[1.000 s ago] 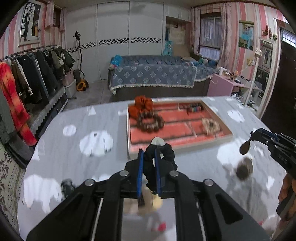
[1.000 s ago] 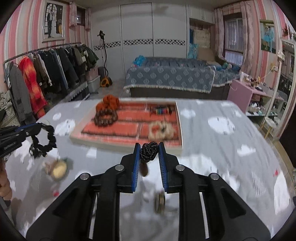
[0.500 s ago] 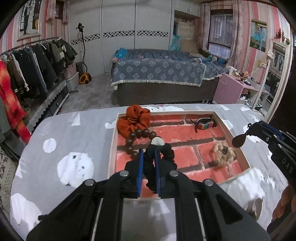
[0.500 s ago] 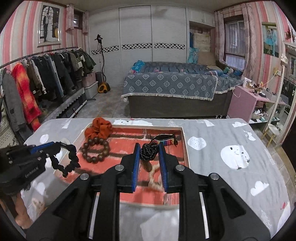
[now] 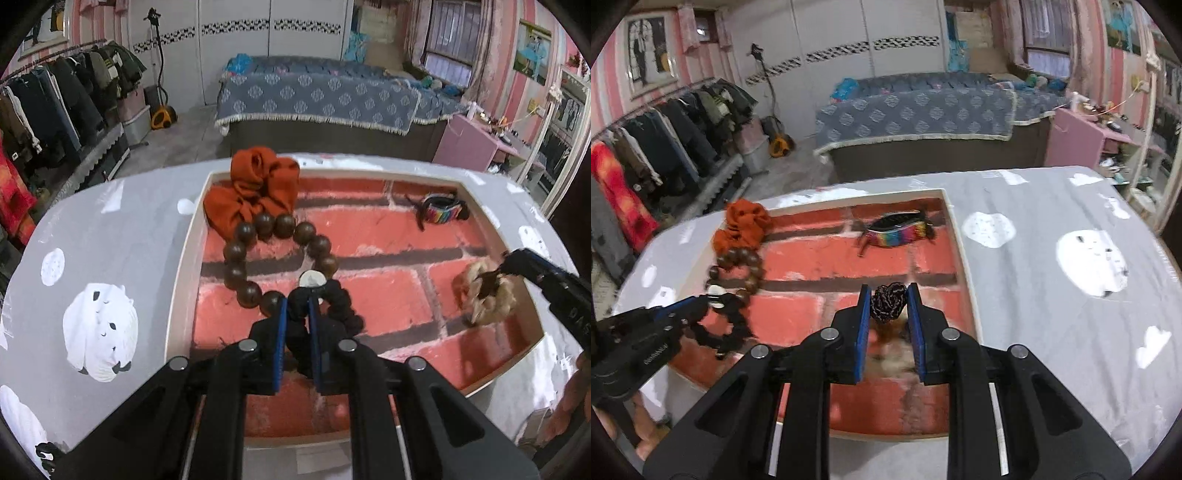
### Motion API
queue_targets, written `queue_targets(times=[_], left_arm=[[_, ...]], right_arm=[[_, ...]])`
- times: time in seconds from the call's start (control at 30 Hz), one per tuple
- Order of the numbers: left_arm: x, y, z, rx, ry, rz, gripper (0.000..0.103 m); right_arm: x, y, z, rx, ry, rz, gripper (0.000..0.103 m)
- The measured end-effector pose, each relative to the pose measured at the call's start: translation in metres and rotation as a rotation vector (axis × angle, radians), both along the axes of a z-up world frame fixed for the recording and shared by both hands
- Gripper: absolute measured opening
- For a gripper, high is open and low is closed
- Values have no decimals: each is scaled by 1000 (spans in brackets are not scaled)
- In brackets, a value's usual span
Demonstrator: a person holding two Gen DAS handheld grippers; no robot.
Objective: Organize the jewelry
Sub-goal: 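Carry the black scrunchie and pendant in both tools into the tray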
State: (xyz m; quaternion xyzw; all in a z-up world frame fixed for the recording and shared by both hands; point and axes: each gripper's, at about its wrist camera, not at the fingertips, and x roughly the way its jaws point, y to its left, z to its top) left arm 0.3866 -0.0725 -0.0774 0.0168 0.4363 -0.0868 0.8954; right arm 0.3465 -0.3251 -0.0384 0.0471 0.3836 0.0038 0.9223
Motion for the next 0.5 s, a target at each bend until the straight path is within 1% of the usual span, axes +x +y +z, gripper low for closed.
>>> queue_targets(times=[0.17, 0.3, 0.5], left_arm=[[7, 3, -7, 13, 39, 21, 12], [11, 3, -14, 25, 65, 31, 13], [14, 2, -19, 43, 96, 34, 14]], right_arm=[[3, 1, -8, -26, 69, -21, 20], [6, 5, -16, -41, 126, -13, 21], [8, 0, -21, -30, 168, -28, 21]])
